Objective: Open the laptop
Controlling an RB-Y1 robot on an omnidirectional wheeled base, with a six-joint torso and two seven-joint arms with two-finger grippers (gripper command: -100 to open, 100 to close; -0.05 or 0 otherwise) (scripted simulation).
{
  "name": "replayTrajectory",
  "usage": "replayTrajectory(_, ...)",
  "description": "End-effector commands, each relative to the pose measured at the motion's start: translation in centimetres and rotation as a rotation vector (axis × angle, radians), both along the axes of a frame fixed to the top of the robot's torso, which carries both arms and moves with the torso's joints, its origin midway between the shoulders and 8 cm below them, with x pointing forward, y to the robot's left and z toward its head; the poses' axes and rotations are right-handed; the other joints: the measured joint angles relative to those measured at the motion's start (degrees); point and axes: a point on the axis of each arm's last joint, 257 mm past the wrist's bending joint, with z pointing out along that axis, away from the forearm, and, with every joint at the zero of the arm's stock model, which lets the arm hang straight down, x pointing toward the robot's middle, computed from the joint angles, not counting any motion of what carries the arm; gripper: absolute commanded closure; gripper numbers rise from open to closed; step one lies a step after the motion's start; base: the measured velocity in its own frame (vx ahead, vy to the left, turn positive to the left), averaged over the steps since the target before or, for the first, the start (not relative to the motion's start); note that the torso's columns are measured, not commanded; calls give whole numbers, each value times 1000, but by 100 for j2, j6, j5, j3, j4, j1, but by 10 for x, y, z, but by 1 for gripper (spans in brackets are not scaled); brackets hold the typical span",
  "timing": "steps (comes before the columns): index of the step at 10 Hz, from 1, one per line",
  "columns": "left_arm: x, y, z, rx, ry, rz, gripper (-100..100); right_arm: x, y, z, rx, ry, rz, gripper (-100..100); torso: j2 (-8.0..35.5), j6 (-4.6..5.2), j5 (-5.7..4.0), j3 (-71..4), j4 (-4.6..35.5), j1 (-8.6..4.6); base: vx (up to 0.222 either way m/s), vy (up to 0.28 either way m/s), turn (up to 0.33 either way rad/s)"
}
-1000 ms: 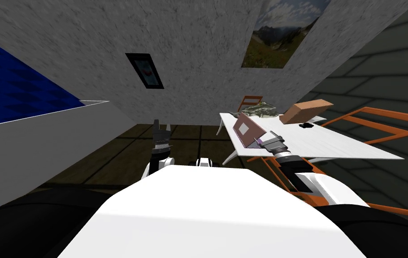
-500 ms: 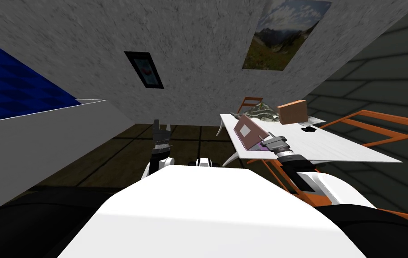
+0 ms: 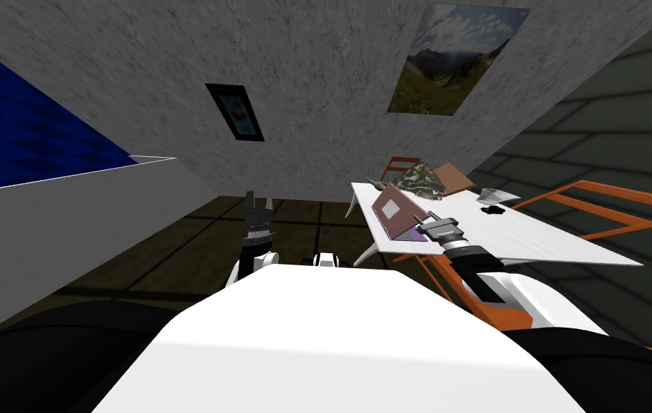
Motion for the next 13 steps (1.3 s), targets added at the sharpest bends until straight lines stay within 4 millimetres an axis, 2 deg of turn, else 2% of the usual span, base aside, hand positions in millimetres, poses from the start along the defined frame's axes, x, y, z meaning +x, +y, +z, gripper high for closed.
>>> replayTrajectory(1,0,0,0,0,0,0,0,0,-12,-7,110,12,-19,100,1,-3,1,2,-1,10,-11,-64,16)
replayTrajectory(3,0,0,0,0,0,0,0,2,-11,-2,121,2,-11,100,2,-11,9,3,0,24,-10,-58,11)
replayTrajectory(4,0,0,0,0,0,0,0,5,-17,-11,211,2,-22,100,3,-17,20,3,2,56,-28,-61,44)
replayTrajectory(9,0,0,0,0,0,0,0,8,-26,-33,377,10,-43,100,-2,-28,15,2,-9,74,-28,-74,39)
replayTrajectory(12,0,0,0,0,0,0,0,12,-33,-55,542,16,-64,100,-12,-32,-15,-1,-21,40,-47,-99,67)
replayTrajectory(13,0,0,0,0,0,0,0,12,-33,-55,542,16,-64,100,-6,-21,-11,2,-19,44,-23,-54,10)
